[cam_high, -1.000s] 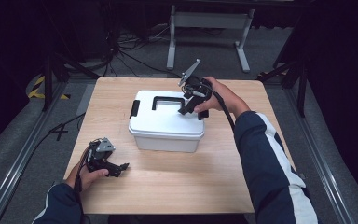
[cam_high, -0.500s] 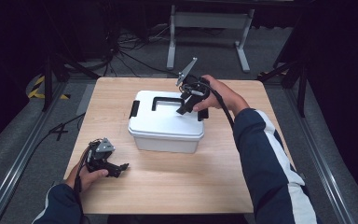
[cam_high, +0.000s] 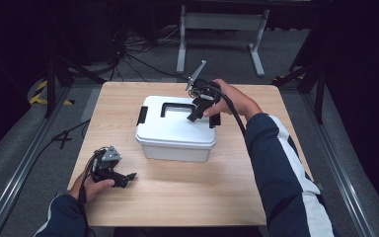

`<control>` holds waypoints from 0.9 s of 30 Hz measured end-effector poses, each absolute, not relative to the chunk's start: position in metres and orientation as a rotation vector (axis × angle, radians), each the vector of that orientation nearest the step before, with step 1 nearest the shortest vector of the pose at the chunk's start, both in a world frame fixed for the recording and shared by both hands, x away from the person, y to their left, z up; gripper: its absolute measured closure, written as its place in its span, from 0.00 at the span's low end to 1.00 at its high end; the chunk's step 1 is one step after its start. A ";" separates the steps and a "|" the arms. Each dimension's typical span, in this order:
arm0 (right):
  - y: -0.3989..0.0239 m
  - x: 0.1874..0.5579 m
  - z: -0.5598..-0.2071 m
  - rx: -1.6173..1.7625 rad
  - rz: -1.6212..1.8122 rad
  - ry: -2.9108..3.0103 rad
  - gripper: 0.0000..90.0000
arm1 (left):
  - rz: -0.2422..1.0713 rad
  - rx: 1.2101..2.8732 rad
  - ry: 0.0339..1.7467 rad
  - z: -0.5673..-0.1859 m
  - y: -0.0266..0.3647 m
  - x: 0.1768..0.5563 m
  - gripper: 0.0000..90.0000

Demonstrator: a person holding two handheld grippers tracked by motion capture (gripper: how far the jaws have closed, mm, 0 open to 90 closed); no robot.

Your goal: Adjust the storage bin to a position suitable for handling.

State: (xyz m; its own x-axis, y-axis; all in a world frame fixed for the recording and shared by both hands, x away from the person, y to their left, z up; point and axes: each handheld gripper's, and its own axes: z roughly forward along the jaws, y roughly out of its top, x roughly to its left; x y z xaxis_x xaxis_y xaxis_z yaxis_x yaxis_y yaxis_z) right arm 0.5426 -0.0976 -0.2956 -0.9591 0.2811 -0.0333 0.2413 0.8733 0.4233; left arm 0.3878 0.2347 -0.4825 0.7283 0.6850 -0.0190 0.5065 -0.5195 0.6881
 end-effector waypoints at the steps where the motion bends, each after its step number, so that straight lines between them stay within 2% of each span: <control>1: -0.096 0.542 -0.296 0.392 0.655 2.978 0.28 | 0.328 2.241 0.897 -0.482 0.235 0.388 0.00; 5: -0.094 0.542 -0.296 0.380 0.640 2.989 0.28 | 0.328 2.240 0.896 -0.482 0.235 0.388 0.00; 11: -0.096 0.541 -0.291 0.343 0.680 3.000 0.40 | 0.328 2.240 0.896 -0.482 0.235 0.388 0.00; 17: -0.096 0.536 -0.281 0.286 0.705 2.981 0.46 | 0.328 2.240 0.897 -0.482 0.235 0.388 0.00; 19: -0.095 0.532 -0.275 0.254 0.726 2.981 0.53 | 0.329 2.241 0.895 -0.482 0.235 0.388 0.00; 27: -0.072 0.518 -0.275 0.150 0.608 2.984 0.59 | 0.328 2.240 0.897 -0.482 0.235 0.388 0.00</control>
State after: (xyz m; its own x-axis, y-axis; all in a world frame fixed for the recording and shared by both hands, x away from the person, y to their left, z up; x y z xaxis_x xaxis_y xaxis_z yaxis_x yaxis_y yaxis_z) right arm 0.5182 -0.0721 -0.2752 -0.9909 0.1146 -0.0711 0.0777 0.9159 0.3938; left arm 0.3877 0.2348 -0.4821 0.7290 0.6842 -0.0207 0.5091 -0.5217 0.6846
